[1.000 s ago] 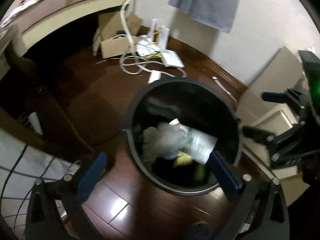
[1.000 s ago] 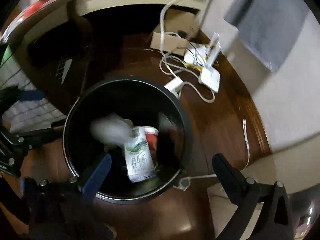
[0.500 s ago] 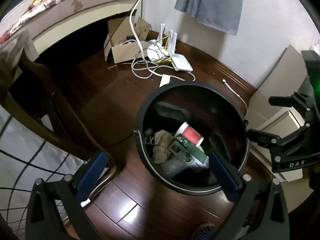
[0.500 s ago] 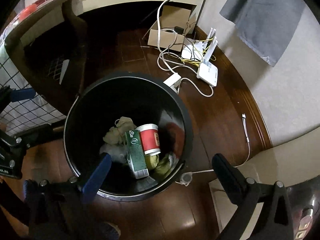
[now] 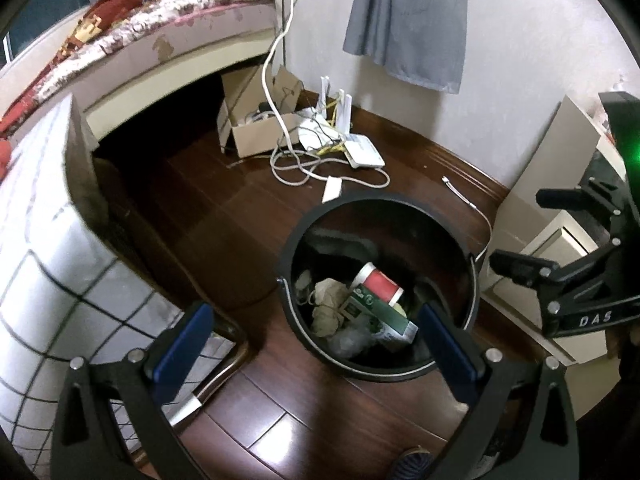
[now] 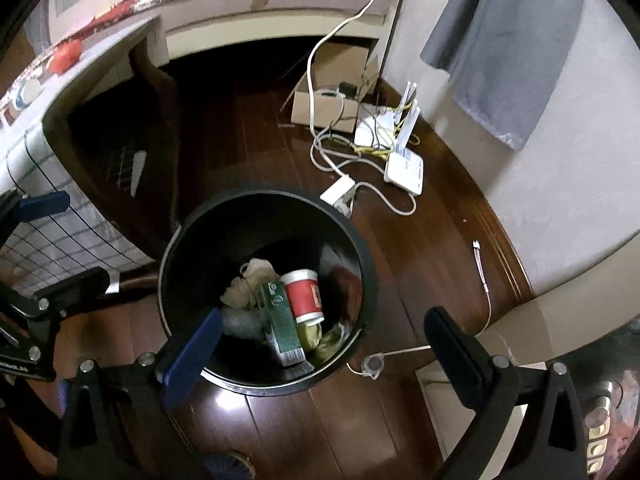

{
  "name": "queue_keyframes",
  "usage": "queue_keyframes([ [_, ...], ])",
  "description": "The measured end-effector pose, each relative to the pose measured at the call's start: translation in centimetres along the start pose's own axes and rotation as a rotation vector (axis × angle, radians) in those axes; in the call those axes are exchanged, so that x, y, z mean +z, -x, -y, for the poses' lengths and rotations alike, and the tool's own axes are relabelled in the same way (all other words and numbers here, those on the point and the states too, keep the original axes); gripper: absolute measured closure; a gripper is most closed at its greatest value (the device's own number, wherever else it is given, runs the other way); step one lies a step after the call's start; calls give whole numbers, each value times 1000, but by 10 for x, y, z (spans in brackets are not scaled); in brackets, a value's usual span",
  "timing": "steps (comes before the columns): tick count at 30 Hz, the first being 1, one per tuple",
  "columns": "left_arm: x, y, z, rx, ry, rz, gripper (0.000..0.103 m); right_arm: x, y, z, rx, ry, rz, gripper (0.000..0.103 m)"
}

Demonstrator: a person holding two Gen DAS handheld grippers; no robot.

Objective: Collect trash
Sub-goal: 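Move both tools back toward the remaining table items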

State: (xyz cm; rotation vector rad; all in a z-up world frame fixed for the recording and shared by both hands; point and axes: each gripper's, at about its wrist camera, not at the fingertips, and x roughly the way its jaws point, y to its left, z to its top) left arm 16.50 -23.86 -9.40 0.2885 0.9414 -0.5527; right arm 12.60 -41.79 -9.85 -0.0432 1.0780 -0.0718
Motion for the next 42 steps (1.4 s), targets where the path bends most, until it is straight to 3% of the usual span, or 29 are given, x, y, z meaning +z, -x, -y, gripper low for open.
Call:
queue_keyframes([
  [7, -2, 30, -3, 58, -23, 49, 1, 2, 15, -5, 12, -48, 41, 1],
  [17, 2, 68, -32, 135, 31, 129, 1, 26, 41, -27, 74, -78, 135, 1],
  [25, -3, 87, -65, 197, 88, 163, 1, 50, 49, -67, 121, -12, 186, 1],
  [33, -11, 116, -121, 286, 182, 211, 1, 75, 61, -106, 191, 25, 256, 1],
  [42, -48, 146, -198, 391, 307, 226, 1, 104, 72, -174, 336, 94, 307, 1],
])
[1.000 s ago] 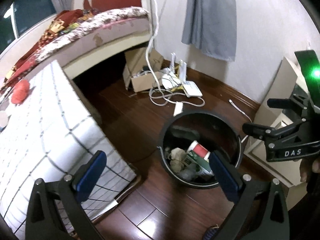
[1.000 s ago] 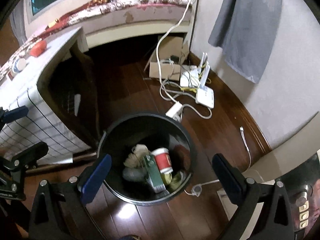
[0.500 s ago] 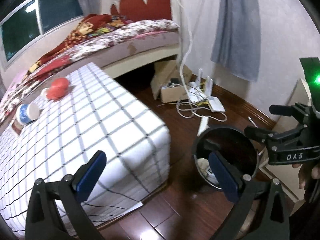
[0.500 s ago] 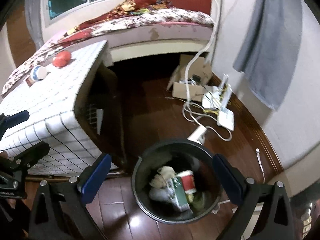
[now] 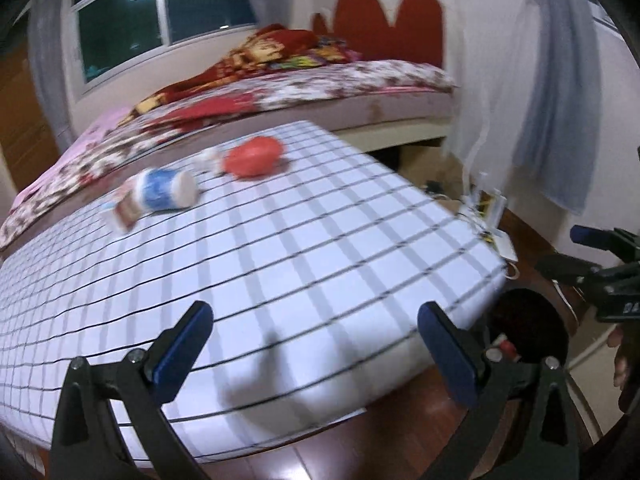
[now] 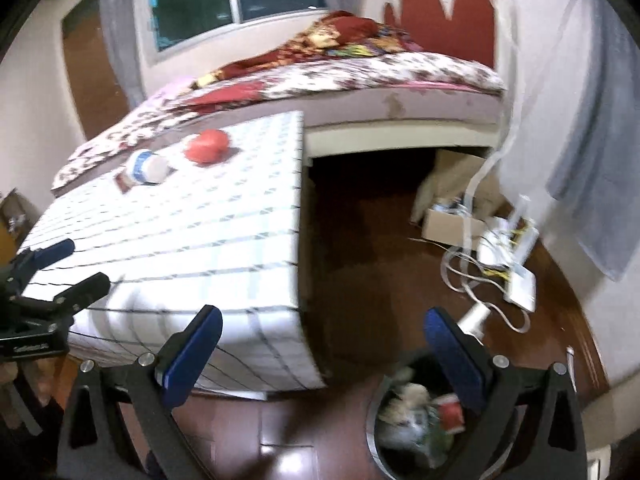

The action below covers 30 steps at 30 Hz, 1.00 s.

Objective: Collect trash
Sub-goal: 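Move both tools back toward the remaining table items, then grasp the blue patterned cup with the right tool while the left tool grasps the juice box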

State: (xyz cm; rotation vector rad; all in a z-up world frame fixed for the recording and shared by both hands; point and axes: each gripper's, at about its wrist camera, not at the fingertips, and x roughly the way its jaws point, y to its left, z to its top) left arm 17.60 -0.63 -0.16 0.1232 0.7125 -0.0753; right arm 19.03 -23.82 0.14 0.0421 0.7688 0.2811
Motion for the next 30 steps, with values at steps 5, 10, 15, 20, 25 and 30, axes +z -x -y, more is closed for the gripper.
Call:
queue_keyframes([
  [5, -5, 3, -57, 68, 64, -3, 1, 18, -10, -48, 62, 66, 52, 1],
  [10, -6, 6, -112, 137, 113, 4, 1, 46, -35, -120, 153, 222, 21, 1],
  [15, 5, -7, -163, 193, 142, 1, 1, 79, -70, -168, 226, 308, 6, 1],
  [20, 12, -33, -216, 201, 203, -14, 1, 114, -113, -211, 279, 400, 0, 16],
  [25, 21, -63, -259, 174, 263, -20, 9, 143, -168, -250, 288, 478, -37, 23],
  [30, 31, -92, -284, 139, 295, -40, 13, 161, -224, -284, 298, 549, -86, 23],
])
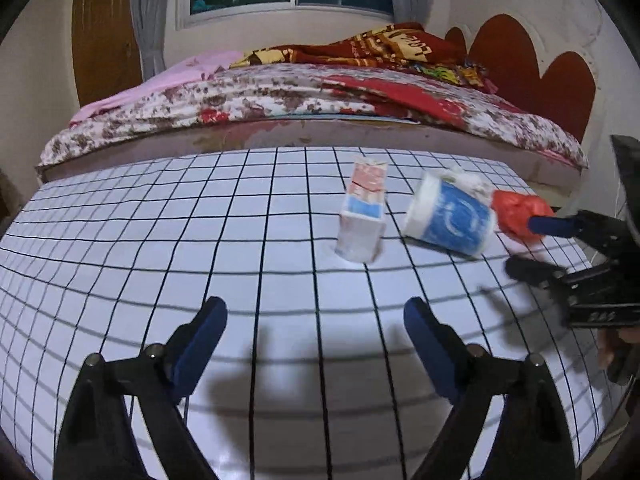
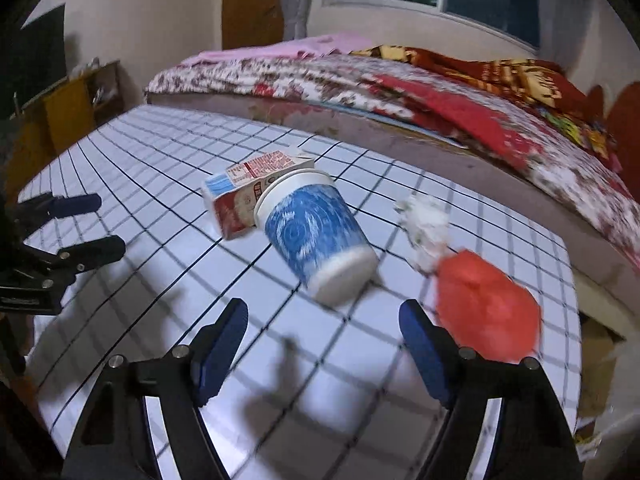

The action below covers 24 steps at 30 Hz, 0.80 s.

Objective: Collect trash
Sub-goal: 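Grasp the blue patterned cup with the right tool while the left tool grasps the juice box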

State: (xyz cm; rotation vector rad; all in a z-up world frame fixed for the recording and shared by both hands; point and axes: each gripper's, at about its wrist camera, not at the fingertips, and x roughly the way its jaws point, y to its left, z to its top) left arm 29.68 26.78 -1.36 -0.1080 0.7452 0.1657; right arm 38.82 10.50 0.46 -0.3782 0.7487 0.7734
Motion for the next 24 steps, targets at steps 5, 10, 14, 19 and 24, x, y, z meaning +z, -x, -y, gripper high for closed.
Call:
queue_keyframes([
  [5, 6, -16, -5, -19, -8, -11, 13, 22, -34, -1, -55, 77, -20, 23],
  [10, 11, -25, -7, -69, -16, -16, 13, 30, -50, 3, -7, 89, -38, 35],
  [14, 18, -33, -1, -119, -8, -3, 18, 25, -42, 7, -5, 1, -37, 38],
  [19, 33, -53, 17, -140, -11, -6, 30, 17, -34, 25, -33, -162, -35, 39],
  [24, 43, -74, 26, -164, 3, -51, 40, 15, -33, 27, -11, -198, -43, 40],
])
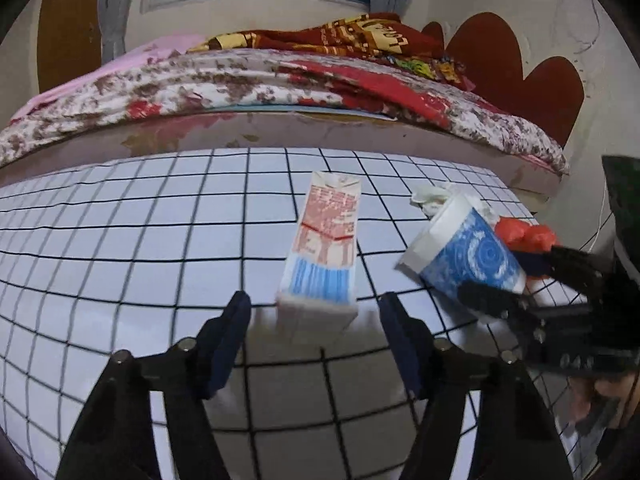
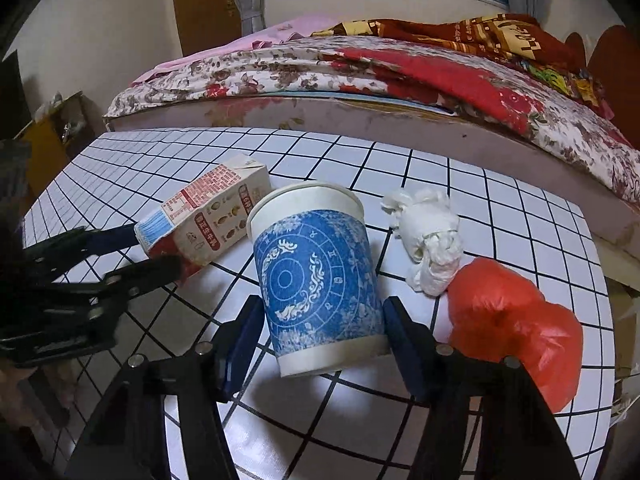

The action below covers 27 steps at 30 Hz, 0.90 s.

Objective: Collect trash
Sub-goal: 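Grasp the blue patterned cup with the right tool while the left tool grasps the juice box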

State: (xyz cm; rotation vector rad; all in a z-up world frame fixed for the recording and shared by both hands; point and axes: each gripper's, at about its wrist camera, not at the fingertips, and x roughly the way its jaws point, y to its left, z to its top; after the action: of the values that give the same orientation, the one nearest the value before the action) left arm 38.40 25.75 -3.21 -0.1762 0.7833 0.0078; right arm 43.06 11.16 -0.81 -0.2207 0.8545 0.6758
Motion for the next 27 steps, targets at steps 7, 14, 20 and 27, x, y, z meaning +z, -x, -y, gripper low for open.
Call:
queue_keyframes([
  [7, -9, 8, 3, 19, -18, -2, 68, 1, 6, -9, 26, -14, 16, 42],
  [14, -31, 67, 3, 59, -12, 81, 68, -12, 52, -22, 43, -33, 100, 43],
  [20, -52, 120, 33, 70, -51, 151, 68, -40, 107, -26, 26, -62, 174, 43],
  [27, -84, 151, 80, 42, -94, 168, 68, -86, 169, -13, -27, -89, 218, 43],
])
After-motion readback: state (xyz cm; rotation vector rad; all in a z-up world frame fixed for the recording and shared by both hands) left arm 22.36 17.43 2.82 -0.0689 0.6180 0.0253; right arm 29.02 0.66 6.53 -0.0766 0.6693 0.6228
